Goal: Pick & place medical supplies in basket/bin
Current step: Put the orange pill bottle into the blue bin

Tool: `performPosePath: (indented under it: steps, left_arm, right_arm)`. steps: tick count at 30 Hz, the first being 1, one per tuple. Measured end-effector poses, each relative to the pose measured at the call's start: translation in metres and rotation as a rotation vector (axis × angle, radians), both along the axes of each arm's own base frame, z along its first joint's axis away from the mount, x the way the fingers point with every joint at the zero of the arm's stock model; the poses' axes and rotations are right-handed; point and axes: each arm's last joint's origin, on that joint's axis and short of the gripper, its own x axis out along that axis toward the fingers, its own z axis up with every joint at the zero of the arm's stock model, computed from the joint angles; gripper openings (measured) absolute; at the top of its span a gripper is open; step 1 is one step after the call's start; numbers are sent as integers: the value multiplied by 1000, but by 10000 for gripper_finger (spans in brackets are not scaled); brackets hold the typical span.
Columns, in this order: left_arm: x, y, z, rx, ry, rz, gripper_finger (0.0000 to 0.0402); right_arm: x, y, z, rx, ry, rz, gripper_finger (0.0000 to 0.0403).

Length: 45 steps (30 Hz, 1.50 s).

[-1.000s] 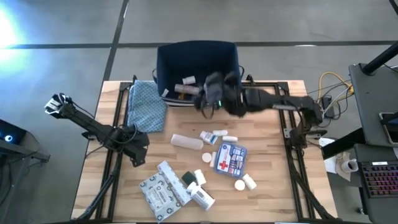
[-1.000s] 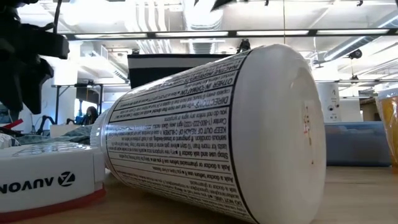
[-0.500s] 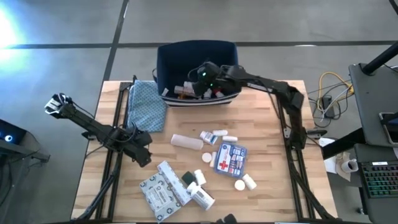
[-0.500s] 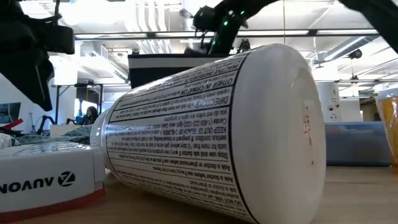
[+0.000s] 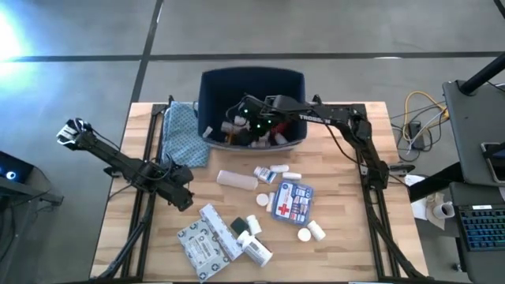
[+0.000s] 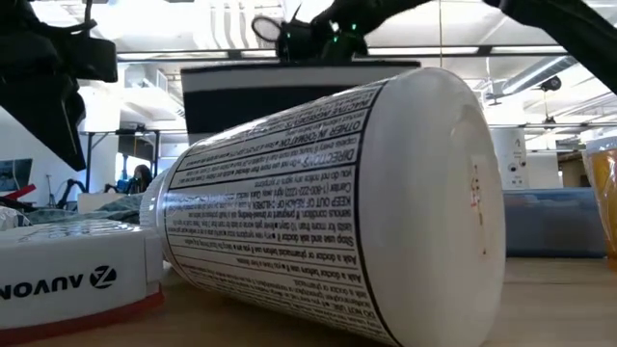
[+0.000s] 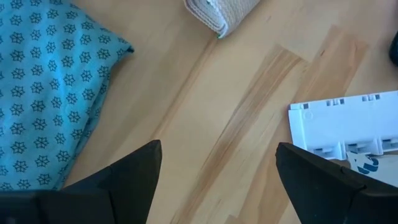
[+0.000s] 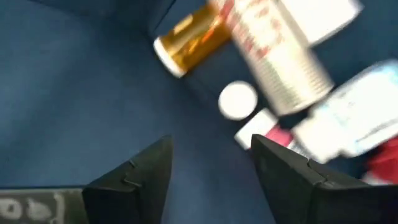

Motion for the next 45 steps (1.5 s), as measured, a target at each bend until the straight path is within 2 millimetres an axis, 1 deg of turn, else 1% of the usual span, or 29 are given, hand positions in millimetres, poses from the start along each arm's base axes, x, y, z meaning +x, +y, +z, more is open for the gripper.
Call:
performPosePath:
  steps: [5, 7, 9, 11, 13, 15, 17, 19, 20, 22, 23, 28, 32, 35, 37, 38, 41, 43, 45]
  left_arm:
    - [-1, 1, -3, 7, 7, 1, 295]
    - [-1, 1, -3, 20, 7, -1, 295]
    - [-1, 1, -3, 29, 4, -5, 295]
    - [-1, 1, -3, 32, 4, -8, 295]
    - [-1, 1, -3, 33, 5, -8, 295]
    - [-1, 1, -3, 33, 5, -9, 295]
    - [-1, 1, -3, 33, 4, -11, 295]
    - [-1, 1, -3, 39, 6, -19, 295]
    - [-1, 1, -3, 43, 7, -26, 295]
    - [-1, 1, -3, 51, 10, -39, 295]
    - [-1, 1, -3, 54, 11, -45, 295]
    - [-1, 1, -4, 66, 14, -64, 295]
    - [-1, 2, -4, 68, 14, -64, 295]
    - [-1, 2, -4, 68, 14, -64, 295]
    - [-1, 2, -4, 68, 13, -64, 295]
    - [-1, 2, -4, 68, 13, -64, 295]
    - [-1, 2, -4, 68, 13, -64, 295]
    - [-1, 2, -4, 68, 13, -64, 295]
    - [-1, 2, -4, 68, 13, -64, 295]
  right_arm:
    - [-8, 19, 22, -41, 19, 28, 207]
    - [-9, 25, 29, -134, 29, 1, 207]
    - [-11, 32, 41, -298, 35, -53, 207]
    - [-15, 42, 63, -489, -3, -115, 207]
    - [-22, 54, 91, -658, -68, -163, 207]
    - [-33, 68, 121, -769, -142, -170, 207]
    - [-46, 80, 143, -794, -195, -122, 207]
    - [-61, 93, 153, -721, -210, -25, 207]
    - [-68, 99, 154, -652, -210, 31, 207]
    - [-80, 115, 153, -520, -183, 114, 207]
    - [-83, 126, 151, -469, -167, 147, 207]
    - [-99, 189, 138, -373, -42, 264, 207]
    - [-110, 230, 109, -319, 144, 279, 207]
    - [-119, 257, 81, -209, 278, 258, 207]
    - [-123, 269, 60, -131, 333, 211, 207]
    - [-123, 273, 50, -112, 331, 177, 207]
    - [-112, 282, 22, -105, 220, 149, 207]
    - [-103, 286, 8, -118, 122, 197, 207]
    - [-97, 289, -7, -146, 53, 282, 207]
